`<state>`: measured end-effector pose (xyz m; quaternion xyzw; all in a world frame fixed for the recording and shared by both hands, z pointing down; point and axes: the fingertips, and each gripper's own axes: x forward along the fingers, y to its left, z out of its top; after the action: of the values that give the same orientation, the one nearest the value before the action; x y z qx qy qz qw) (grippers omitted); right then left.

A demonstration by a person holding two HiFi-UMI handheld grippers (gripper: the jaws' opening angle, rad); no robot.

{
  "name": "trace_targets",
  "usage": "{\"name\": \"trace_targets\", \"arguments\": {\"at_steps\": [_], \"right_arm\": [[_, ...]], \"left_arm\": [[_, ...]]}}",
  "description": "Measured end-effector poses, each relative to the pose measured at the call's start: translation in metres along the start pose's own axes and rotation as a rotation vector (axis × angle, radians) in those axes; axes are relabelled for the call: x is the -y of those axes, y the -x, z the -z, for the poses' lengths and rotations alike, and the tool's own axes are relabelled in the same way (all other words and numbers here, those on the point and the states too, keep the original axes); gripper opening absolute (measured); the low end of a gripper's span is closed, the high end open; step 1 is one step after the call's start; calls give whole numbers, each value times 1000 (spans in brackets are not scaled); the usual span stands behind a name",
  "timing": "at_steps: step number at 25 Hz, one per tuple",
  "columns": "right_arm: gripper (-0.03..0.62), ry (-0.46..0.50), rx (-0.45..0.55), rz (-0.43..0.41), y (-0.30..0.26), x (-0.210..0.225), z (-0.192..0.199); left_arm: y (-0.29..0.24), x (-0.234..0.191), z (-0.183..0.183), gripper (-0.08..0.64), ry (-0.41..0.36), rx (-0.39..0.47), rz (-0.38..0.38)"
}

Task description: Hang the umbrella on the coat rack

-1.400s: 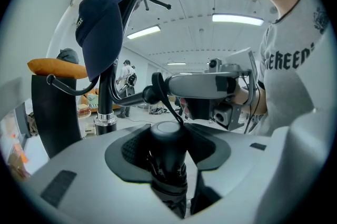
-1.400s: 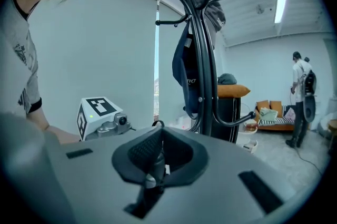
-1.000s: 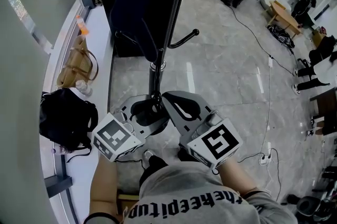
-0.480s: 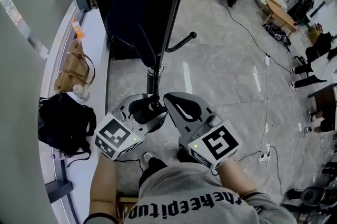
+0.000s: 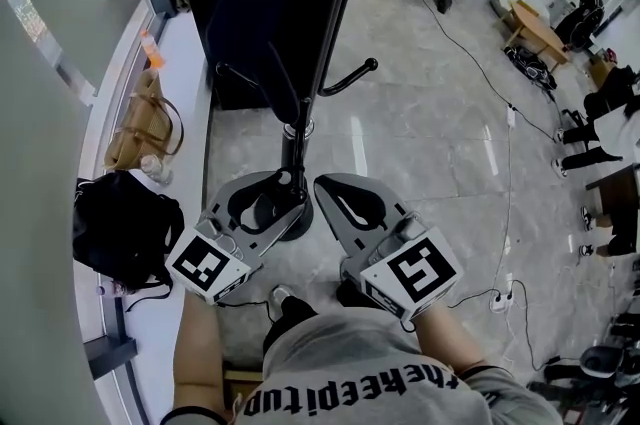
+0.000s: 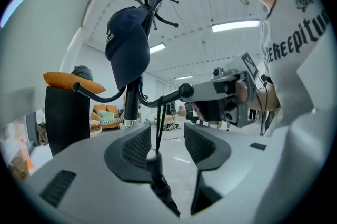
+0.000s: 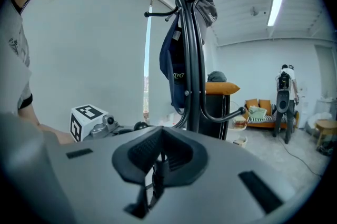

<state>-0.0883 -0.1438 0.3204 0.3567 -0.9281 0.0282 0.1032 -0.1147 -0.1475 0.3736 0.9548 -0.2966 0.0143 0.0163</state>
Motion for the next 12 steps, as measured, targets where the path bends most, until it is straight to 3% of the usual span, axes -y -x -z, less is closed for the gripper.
{"name": "trace_targets", "arguments": {"at_steps": [5, 12], "right_arm": [[12, 2, 8, -16, 0, -3, -2], [12, -6, 25, -57, 9, -6, -3]], "left_arm": [[3, 0, -4, 192, 4, 5, -25], [8, 2, -8, 106, 0, -5, -108]]}}
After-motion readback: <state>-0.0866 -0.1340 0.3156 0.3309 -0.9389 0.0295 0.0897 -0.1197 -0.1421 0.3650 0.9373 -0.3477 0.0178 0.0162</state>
